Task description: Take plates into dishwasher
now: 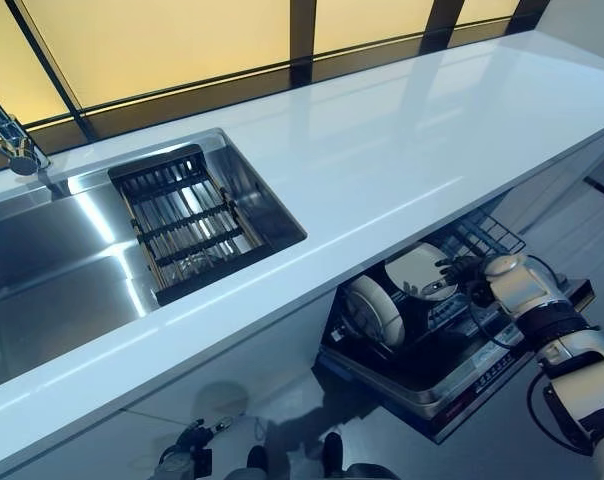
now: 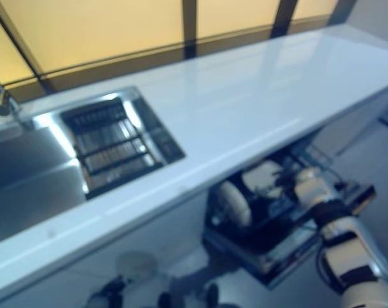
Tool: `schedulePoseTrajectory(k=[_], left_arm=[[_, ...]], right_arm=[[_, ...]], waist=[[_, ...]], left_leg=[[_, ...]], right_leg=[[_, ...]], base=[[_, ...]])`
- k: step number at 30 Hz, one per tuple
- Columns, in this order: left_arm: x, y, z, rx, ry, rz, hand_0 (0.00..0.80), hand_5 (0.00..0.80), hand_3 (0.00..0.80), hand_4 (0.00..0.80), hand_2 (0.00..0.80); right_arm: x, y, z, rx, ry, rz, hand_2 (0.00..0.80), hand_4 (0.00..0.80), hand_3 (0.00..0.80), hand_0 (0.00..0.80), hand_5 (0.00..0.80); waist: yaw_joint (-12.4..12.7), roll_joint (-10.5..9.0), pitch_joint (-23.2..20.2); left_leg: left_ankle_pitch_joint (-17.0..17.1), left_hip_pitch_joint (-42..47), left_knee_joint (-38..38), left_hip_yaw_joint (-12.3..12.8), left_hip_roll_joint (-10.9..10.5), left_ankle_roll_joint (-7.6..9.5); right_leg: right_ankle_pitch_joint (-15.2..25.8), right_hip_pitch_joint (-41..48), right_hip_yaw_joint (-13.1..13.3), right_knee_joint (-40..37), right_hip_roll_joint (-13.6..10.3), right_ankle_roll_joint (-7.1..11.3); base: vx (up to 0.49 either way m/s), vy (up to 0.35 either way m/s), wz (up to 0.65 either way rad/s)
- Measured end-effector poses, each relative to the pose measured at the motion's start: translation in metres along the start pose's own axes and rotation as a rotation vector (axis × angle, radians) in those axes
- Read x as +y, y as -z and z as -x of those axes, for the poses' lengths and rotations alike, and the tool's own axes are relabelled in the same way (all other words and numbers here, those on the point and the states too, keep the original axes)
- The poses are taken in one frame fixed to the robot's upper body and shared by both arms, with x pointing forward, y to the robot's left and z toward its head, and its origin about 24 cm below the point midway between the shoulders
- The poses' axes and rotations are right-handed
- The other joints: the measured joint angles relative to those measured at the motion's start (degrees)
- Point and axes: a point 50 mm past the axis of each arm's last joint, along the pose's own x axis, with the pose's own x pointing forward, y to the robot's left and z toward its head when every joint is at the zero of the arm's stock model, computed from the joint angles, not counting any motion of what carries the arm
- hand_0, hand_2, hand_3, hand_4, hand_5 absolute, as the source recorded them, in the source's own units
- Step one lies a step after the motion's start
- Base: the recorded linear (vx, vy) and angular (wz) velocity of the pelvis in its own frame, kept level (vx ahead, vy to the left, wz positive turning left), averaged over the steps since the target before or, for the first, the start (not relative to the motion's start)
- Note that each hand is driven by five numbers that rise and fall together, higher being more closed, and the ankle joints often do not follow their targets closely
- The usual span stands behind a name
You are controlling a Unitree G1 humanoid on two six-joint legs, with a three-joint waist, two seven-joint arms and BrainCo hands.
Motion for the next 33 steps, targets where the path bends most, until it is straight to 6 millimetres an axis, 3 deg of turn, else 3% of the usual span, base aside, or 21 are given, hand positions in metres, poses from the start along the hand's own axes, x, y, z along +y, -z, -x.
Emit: schedulePoseTrajectory(k=[3, 6, 10, 16, 21, 26, 28, 29, 31, 33], left_arm=[[0.004, 0.002, 0.0, 0.006, -0.01, -0.001, 0.0, 0.0, 0.0, 0.0, 0.0], [0.008, 0.003, 0.001, 0.008, -0.023, 0.019, 0.0, 0.0, 0.0, 0.0, 0.0], [0.014, 0.007, 0.001, 0.016, -0.039, 0.023, 0.0, 0.0, 0.0, 0.0, 0.0], [0.03, 0.02, 0.005, 0.063, -0.078, -0.014, 0.0, 0.0, 0.0, 0.0, 0.0], [0.046, 0.034, 0.008, 0.124, -0.133, 0.011, 0.0, 0.0, 0.0, 0.0, 0.0], [0.054, 0.047, 0.013, 0.15, -0.171, 0.035, 0.0, 0.0, 0.0, 0.0, 0.0], [0.051, 0.038, 0.01, 0.113, -0.161, 0.034, 0.0, 0.0, 0.0, 0.0, 0.0], [0.049, 0.033, 0.009, 0.102, -0.156, 0.033, 0.0, 0.0, 0.0, 0.0, 0.0], [0.049, 0.026, 0.006, 0.084, -0.153, 0.034, 0.0, 0.0, 0.0, 0.0, 0.0], [0.046, 0.025, 0.006, 0.082, -0.141, 0.019, 0.0, 0.0, 0.0, 0.0, 0.0]], right_arm=[[-0.014, 0.004, 0.007, -0.028, 0.031, -0.075, 0.0, 0.0, 0.0, 0.0, 0.0], [-0.034, 0.026, 0.016, -0.027, 0.11, -0.176, 0.0, 0.0, 0.0, 0.0, 0.0], [-0.039, 0.061, 0.02, 0.022, 0.174, -0.272, 0.0, 0.0, 0.0, 0.0, 0.0], [-0.014, 0.141, 0.016, 0.217, 0.2, -0.415, 0.0, 0.0, 0.0, 0.0, 0.0], [0.028, 0.219, 0.017, 0.467, 0.148, -0.525, 0.0, 0.0, 0.0, 0.0, 0.0], [0.05, 0.265, 0.031, 0.628, 0.195, -0.623, 0.0, 0.0, 0.0, 0.0, 0.0], [0.057, 0.284, 0.042, 0.695, 0.243, -0.684, 0.0, 0.0, 0.0, 0.0, 0.0], [0.062, 0.293, 0.048, 0.723, 0.263, -0.719, 0.0, 0.0, 0.0, 0.0, 0.0], [0.071, 0.302, 0.052, 0.753, 0.269, -0.777, 0.0, 0.0, 0.0, 0.0, 0.0], [0.07, 0.304, 0.054, 0.733, 0.284, -0.784, 0.0, 0.0, 0.0, 0.0, 0.0]], waist=[[-0.8, -0.54, -0.1], [-0.9, -0.79, -0.3], [-1.0, -1.03, -0.4], [-2.4, -1.16, -0.5], [-2.4, -1.16, -0.6], [-1.0, -0.76, -0.7], [-0.8, -0.44, -0.9], [-1.0, -0.36, -1.0], [-1.1, -1.9, -0.6], [-3.1, -2.04, -0.8]], left_leg=[[0.0, 0.0, 0.0, 0.1, 0.0, 0.01], [0.0, 0.1, 0.0, 0.2, 0.0, 0.04], [-0.1, 0.4, 0.0, 0.6, 0.0, 0.09], [-0.5, 1.1, 0.0, 1.8, 0.3, 0.41], [-1.2, 2.6, 0.0, 1.7, 1.6, -0.46], [-1.7, 1.4, 1.8, -0.4, 2.8, -1.52], [-1.7, -2.2, 4.5, 1.7, 3.5, -1.57], [-1.4, -3.5, 5.9, 4.1, 4.1, -1.0], [-2.2, -5.0, 14.2, 7.2, 3.5, -2.09], [-3.5, -2.8, 18.9, 8.1, 3.3, -3.2]], right_leg=[[0.0, 0.0, 0.0, 0.0, 0.0, 0.0], [0.1, 0.0, 0.3, 0.0, 0.0, -0.06], [0.0, 0.1, 0.7, 0.0, 0.1, 0.03], [0.1, 0.4, 1.5, -0.1, 0.2, 0.08], [-0.6, 2.3, 1.2, -0.2, 1.4, -0.9], [-1.4, 3.3, -2.5, -0.2, 2.1, -2.11], [-1.3, 2.3, -6.4, 0.0, 1.6, -2.99], [-1.6, 1.2, -8.3, -0.2, 0.9, -3.42], [-1.7, 1.0, -11.5, -0.1, -2.5, -3.53], [-1.9, 1.2, -13.3, 0.2, -4.9, -2.76]], base=[[0.0, 0.0, 0.0], [0.028, 0.001, -0.04], [0.023, -0.045, -0.05], [0.011, -0.192, -0.07], [0.106, -0.303, 0.0], [-0.077, -0.188, 0.27], [-0.212, -0.114, 0.86], [-0.185, -0.042, 1.02], [-0.181, -0.037, 0.86], [-0.176, -0.045, 0.72]])
